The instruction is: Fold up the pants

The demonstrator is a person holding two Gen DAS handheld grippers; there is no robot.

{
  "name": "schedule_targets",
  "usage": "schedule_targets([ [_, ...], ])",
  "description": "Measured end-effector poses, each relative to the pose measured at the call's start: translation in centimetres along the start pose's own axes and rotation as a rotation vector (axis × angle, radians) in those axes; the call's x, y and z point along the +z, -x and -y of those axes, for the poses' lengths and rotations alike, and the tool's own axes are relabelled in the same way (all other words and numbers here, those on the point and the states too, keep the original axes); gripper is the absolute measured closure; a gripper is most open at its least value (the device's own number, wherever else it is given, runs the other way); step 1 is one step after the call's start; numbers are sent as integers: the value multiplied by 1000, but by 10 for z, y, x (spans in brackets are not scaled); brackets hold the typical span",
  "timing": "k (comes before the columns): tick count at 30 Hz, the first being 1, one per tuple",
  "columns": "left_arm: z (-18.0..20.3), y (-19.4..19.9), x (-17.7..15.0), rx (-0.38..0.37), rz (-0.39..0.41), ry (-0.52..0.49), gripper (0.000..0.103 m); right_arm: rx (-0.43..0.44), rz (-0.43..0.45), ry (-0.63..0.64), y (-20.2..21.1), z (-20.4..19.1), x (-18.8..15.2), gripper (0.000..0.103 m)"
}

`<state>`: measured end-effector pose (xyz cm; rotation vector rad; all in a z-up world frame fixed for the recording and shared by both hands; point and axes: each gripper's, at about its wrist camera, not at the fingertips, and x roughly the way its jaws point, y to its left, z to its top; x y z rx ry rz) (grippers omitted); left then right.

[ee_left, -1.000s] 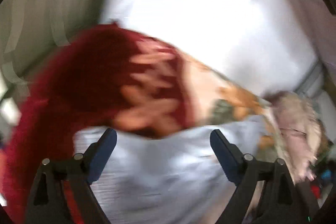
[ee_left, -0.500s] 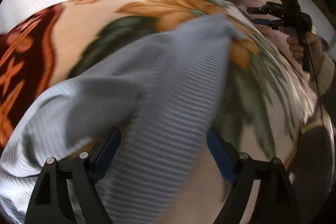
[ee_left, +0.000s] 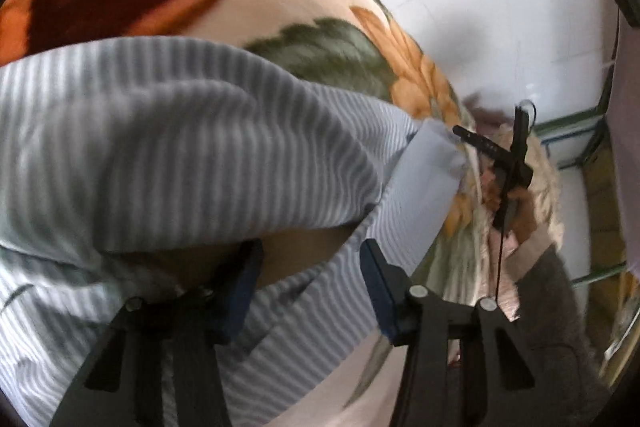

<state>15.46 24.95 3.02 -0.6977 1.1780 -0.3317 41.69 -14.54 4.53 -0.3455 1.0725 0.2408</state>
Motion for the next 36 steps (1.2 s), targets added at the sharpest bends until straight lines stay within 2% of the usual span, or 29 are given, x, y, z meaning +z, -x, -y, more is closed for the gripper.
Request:
schedule_targets([
  [1,4,0,-1,24,-2,-17,52,-97,1,37,-3,-5,-1,95],
  [2,10,-3,-2,56,-3,-34,58,-144,17,47,-1,-8,-3,99],
  [3,16,-4,-5,125,-2,-67,86,-133,37,55,3,-10,-4,99],
  [4,22,0,-8,176,-1,-102,99,-140,81,73,13,-13,-5,99],
  [6,32,15,-17,185,41,-156,100,-159,175,74,38,-15,-5,99],
  [11,55,62,-45,159,127,-201,100,-48,395,-6,132,-9,-12,99],
  [13,61,79,-59,142,151,-208,100,-9,493,6,182,-13,-29,99],
  [18,71,108,-106,121,221,-173,102,-5,633,0,271,-10,-90,99],
  [21,74,115,-147,90,276,-125,102,18,678,-73,301,12,-137,99],
  [23,72,109,-171,48,284,-98,102,37,679,-127,302,27,-164,99],
  [26,65,95,-198,21,262,-66,101,80,612,-195,279,50,-208,99],
  [28,54,101,-216,48,304,-46,101,86,580,-250,259,65,-245,99],
  [30,37,119,-224,127,373,-17,96,125,552,-324,241,78,-280,99],
  [32,13,141,-225,218,436,52,68,156,539,-444,223,92,-317,94],
  [33,2,150,-227,220,466,97,45,160,542,-527,212,99,-336,89],
  [34,-11,159,-226,212,500,148,33,164,495,-597,201,107,-349,72],
  [35,-28,171,-226,225,534,201,30,178,437,-615,195,111,-353,61],
  [36,-41,180,-225,285,553,223,25,165,428,-618,195,114,-360,60],
])
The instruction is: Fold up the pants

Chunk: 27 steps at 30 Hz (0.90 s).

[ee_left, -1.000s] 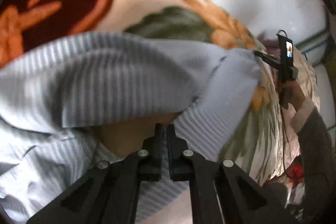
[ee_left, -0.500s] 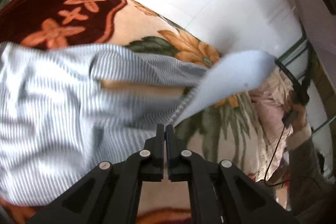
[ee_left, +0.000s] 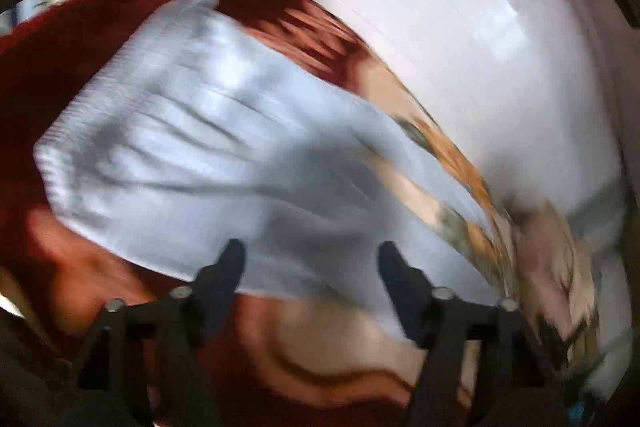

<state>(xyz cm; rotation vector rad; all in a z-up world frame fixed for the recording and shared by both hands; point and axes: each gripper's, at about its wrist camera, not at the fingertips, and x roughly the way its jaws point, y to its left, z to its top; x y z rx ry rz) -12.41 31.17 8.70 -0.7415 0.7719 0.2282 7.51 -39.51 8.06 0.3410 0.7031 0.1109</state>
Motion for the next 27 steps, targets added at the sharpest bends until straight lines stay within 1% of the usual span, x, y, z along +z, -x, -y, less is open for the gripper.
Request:
schedule_targets([
  [1,-15,5,7,98,36,8,25,-21,22,2,2,1,-4,56],
  [2,-35,11,14,216,80,49,25,-56,30,-7,2,6,-10,43],
  [3,-60,21,21,313,124,137,25,-65,-11,-40,-5,12,-14,35],
  [4,-84,30,24,351,158,246,23,-51,-67,-91,-13,18,-17,24],
  [5,-105,36,26,328,176,346,23,-45,-112,-141,-22,23,-21,20],
  [6,-117,36,26,263,162,389,23,-35,-155,-198,-33,27,-24,20],
  [7,-119,35,25,228,145,403,23,-16,-182,-245,-44,29,-27,20],
  [8,-111,31,24,222,129,354,23,-3,-204,-296,-56,29,-29,20],
  [9,-102,25,23,219,103,298,23,4,-209,-334,-63,27,-32,20],
  [10,-92,18,21,198,63,251,24,0,-189,-375,-69,25,-34,21],
  [11,-85,10,19,159,27,235,25,-2,-155,-406,-69,25,-34,37],
  [12,-78,4,16,119,5,237,31,5,-126,-436,-70,23,-34,52],
  [13,-74,-2,14,75,-18,246,40,20,-132,-469,-75,24,-34,85],
  [14,-71,-11,10,34,-44,259,47,35,-160,-505,-81,24,-35,92],
  [15,-70,-19,10,31,-58,267,71,45,-159,-530,-82,26,-36,93],
  [16,-73,-24,12,71,-61,273,94,61,-131,-542,-78,28,-35,93],
  [17,-76,-25,13,91,-56,282,94,76,-113,-543,-73,30,-32,94],
  [19,-86,-17,12,29,-26,334,97,113,-79,-526,-65,30,-24,94],
  [22,-100,3,10,-5,9,396,97,127,-45,-507,-55,32,-18,95],
  [24,-110,15,11,-27,5,420,97,126,-47,-519,-54,35,-18,96],
  [26,-109,21,5,-25,-22,416,97,104,-63,-538,-53,40,-21,96],
  [27,-119,24,5,-28,-36,418,97,99,-69,-552,-52,44,-21,96],
])
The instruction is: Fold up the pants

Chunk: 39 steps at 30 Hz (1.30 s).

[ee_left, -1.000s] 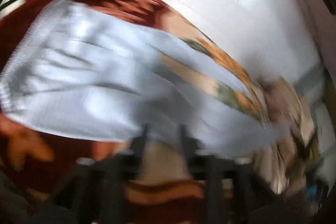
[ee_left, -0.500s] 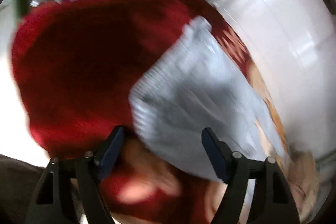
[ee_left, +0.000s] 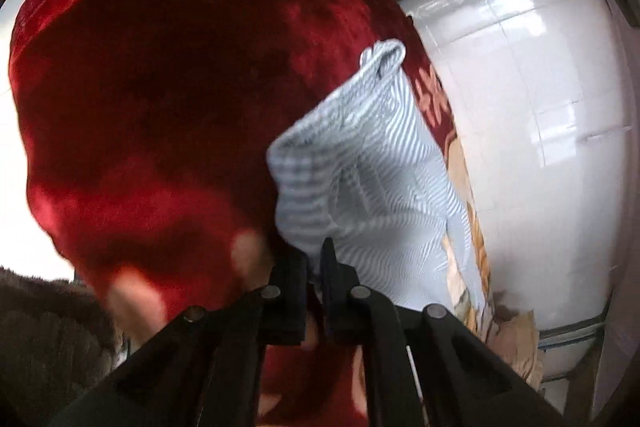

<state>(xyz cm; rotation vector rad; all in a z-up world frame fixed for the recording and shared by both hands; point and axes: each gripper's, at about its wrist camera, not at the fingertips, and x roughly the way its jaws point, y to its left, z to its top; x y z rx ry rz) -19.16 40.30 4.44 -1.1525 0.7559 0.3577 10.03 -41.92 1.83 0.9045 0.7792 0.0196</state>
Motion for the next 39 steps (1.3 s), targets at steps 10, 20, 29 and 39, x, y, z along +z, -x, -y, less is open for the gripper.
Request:
schedule_targets([
  [10,-14,22,12,5,196,122,45,-189,102,-5,39,24,18,99],
  [20,42,0,24,129,187,-183,39,-64,74,-132,12,9,12,95],
  [29,91,-77,44,275,-17,-522,41,-30,-60,-35,-69,-75,-32,61],
  [39,66,-73,87,268,-82,-361,73,-149,-175,380,-164,-161,-19,47],
])
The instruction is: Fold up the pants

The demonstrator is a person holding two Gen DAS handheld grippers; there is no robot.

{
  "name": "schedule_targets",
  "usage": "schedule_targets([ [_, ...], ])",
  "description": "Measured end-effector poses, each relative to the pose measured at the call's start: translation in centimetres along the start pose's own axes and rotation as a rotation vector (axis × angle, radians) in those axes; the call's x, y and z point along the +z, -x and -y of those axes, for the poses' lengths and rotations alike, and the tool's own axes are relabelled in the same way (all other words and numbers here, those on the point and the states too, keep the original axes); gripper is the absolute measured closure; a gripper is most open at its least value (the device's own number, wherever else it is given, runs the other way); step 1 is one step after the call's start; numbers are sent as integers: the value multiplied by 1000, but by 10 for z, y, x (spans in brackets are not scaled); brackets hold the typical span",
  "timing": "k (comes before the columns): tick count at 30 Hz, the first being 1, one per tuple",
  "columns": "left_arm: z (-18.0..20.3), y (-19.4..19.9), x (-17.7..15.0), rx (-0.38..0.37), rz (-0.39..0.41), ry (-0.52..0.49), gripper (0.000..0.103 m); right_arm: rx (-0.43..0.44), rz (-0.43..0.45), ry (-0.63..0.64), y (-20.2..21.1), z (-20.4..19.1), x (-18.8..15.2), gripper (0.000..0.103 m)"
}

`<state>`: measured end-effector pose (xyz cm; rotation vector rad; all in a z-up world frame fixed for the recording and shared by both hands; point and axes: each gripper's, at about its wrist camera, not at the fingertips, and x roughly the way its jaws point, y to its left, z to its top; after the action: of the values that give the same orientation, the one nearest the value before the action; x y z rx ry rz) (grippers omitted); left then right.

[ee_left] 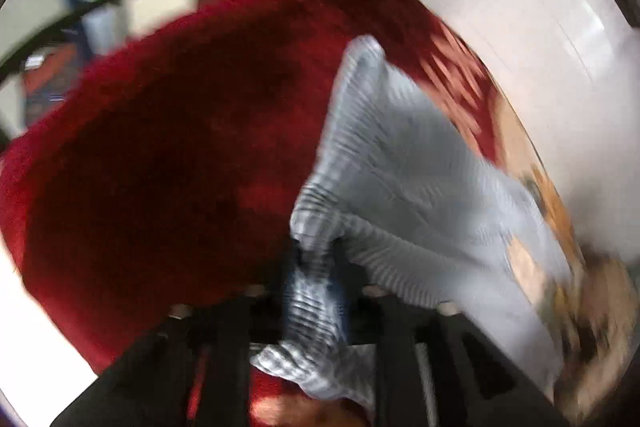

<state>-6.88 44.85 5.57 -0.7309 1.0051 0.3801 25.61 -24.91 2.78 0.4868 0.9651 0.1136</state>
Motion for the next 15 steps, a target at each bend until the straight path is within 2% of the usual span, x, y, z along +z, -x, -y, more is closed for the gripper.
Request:
schedule_targets([
  [2,4,2,11,33,-27,-21,66,3,-2,61,-13,-12,25,47],
  [4,9,22,24,33,72,25,56,25,-13,118,-29,-29,52,47],
  [5,19,36,33,48,157,38,52,27,-25,143,-39,-38,64,47],
  [6,33,43,40,45,214,14,46,11,-57,166,-58,-46,78,47],
  [7,51,47,47,25,257,-28,46,-22,-105,157,-75,-50,87,47],
  [8,82,45,59,-17,275,-102,46,-65,-159,121,-91,-52,94,56],
  [9,105,35,68,-38,254,-156,46,-118,-178,85,-101,-53,99,63],
  [10,126,22,75,-40,226,-200,47,-162,-170,92,-105,-58,106,86],
  [11,148,2,80,-29,190,-251,49,-170,-177,107,-107,-64,112,95],
  [12,165,-16,82,-7,159,-309,55,-142,-191,115,-107,-71,118,96],
  [13,178,-36,82,36,130,-394,64,-95,-165,110,-98,-78,125,96],
  [15,180,-73,86,132,66,-487,71,44,-33,76,-64,-84,141,97],
])
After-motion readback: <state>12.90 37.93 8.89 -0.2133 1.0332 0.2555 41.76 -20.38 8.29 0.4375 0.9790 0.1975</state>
